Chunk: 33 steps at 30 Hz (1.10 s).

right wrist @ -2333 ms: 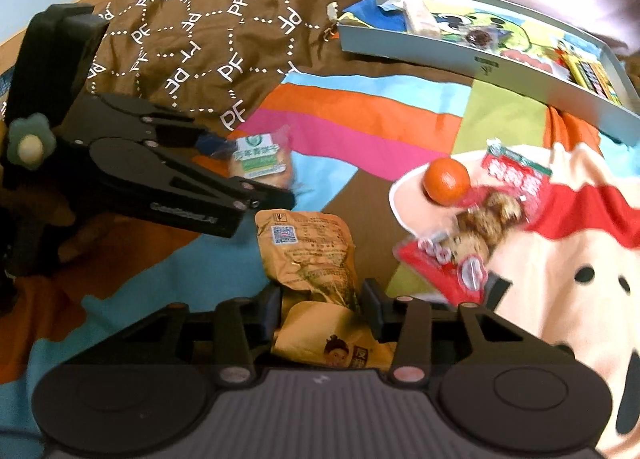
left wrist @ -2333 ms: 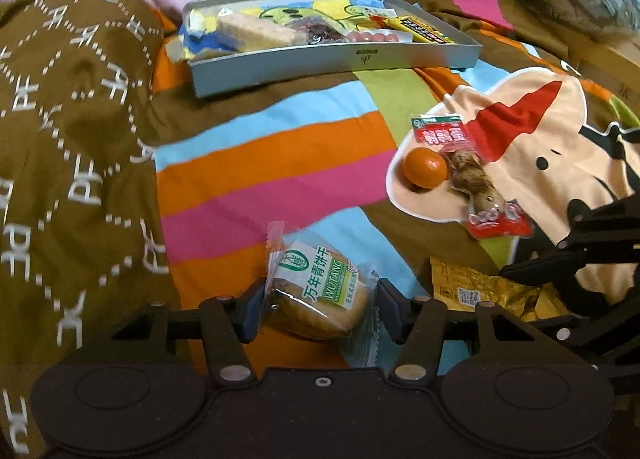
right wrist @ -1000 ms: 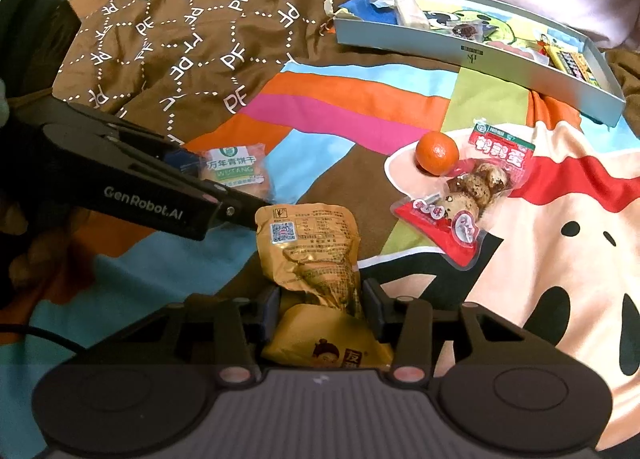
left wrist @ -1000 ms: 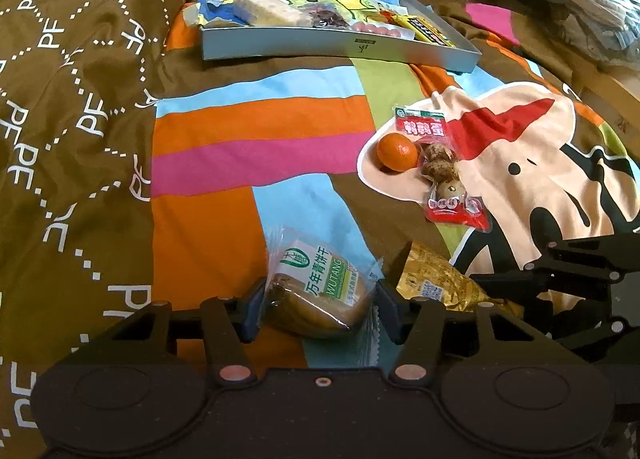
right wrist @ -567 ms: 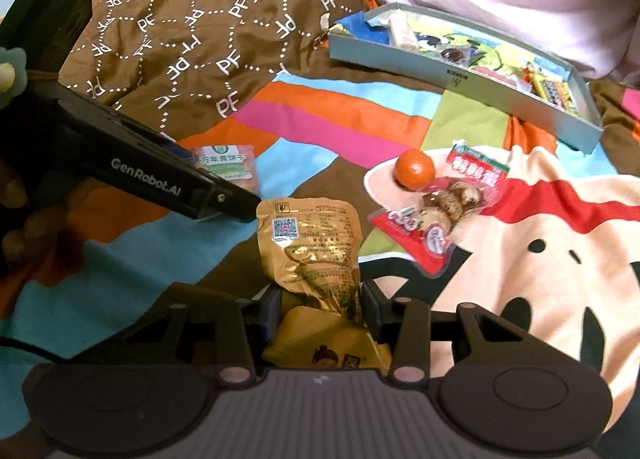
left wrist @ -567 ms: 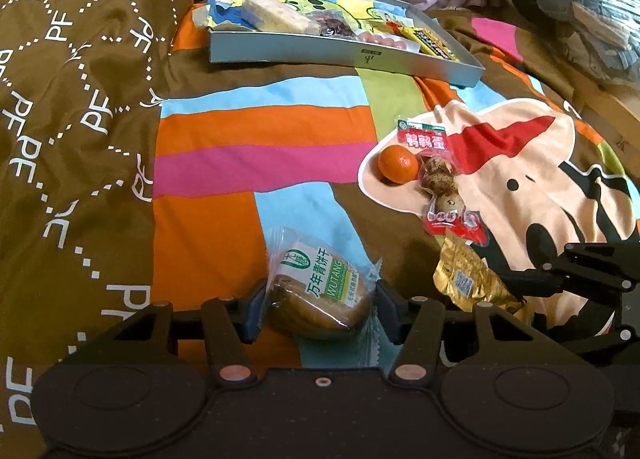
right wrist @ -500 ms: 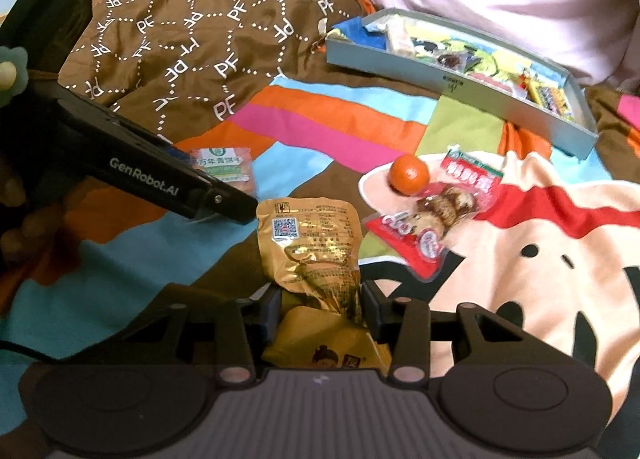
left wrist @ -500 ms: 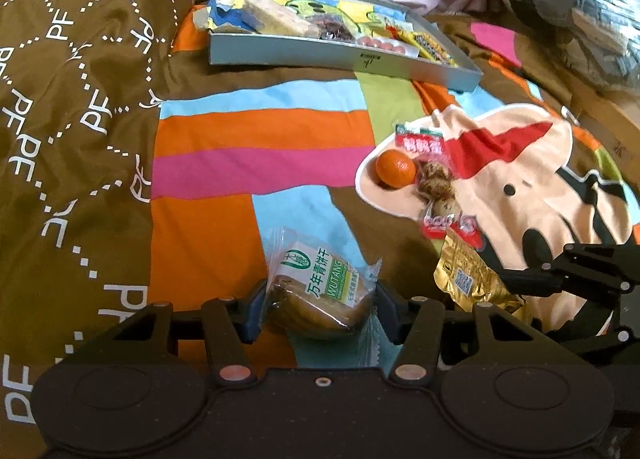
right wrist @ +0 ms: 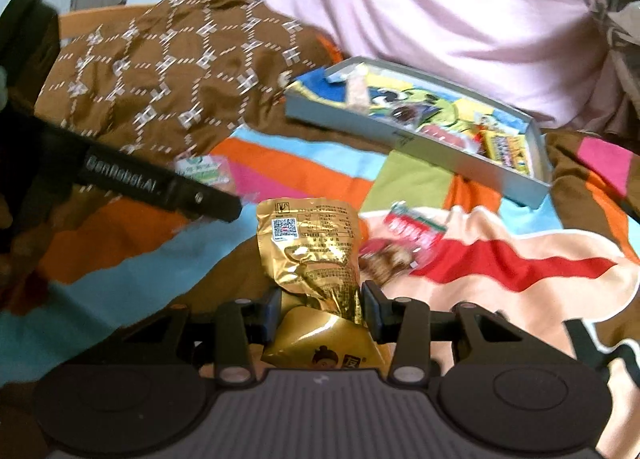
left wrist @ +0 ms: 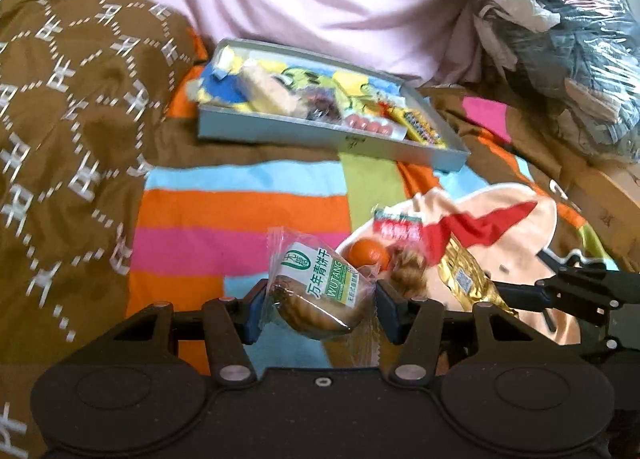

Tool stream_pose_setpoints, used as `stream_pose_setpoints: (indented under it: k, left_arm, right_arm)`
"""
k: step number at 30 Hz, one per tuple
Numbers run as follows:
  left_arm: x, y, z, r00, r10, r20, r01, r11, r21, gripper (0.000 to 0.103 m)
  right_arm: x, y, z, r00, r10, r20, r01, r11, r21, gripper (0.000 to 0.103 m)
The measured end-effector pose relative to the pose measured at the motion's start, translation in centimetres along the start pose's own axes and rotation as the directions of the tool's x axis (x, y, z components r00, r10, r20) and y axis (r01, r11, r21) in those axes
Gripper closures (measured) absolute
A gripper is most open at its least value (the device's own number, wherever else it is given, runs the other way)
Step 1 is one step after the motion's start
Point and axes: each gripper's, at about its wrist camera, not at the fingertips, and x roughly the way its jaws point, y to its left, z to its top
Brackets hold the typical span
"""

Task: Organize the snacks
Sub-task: 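Carry the cake packet and gold packet over the tray with both tools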

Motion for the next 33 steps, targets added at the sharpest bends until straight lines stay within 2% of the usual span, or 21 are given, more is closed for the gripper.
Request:
stream_pose_setpoints:
  k: [3,10,19,22,27,33]
  left_arm:
    - [0.9,-0.6,2.1,1.0,-0.013,0.024,0.014,1.0,-0.01,0.046]
    - [4.3,-1.3,9.1,0.996,0.013,0.092,-0.01,1.0,-0.026,0.046]
    - [11.4,-2.2,16.3,0.994,0.05,0.095,-0.051,0.999,0.006,0.046]
    - [13.7,-1.9,18.5,0.993,0.068,0.093,-0.067,0.998,-0.02,0.046]
    - [17.0,-1.4,20.9,0.993,0.095,0.071,-0.092,0.995,-0.043,0.046]
    - [20.2,-1.4,20.9,0.99,0.136,0.022,-0.136,0.991,-0.011,0.046]
  right_arm:
    - [0.3,-1.5,1.1,1.0,-0.015,0.019,0.015,1.0,0.009,0.057]
    - [1.9,-6.1,5.0,0.997,-0.054,0.058,0.055,0.998,-0.009,0.057]
    - [6.8,-11.8,9.8,0.989,-0.121,0.084,0.117,0.992,0.049,0.057]
    - [9.1,-13.2,11.1,0.989,-0.126,0.082,0.12,0.99,0.08,0.057]
    - [12.3,-14.7,12.7,0.988,-0.136,0.078,0.128,0.987,0.1,0.057]
    - [15.5,-15.8,12.8,0.986,-0.149,0.069,0.14,0.983,0.122,0.057]
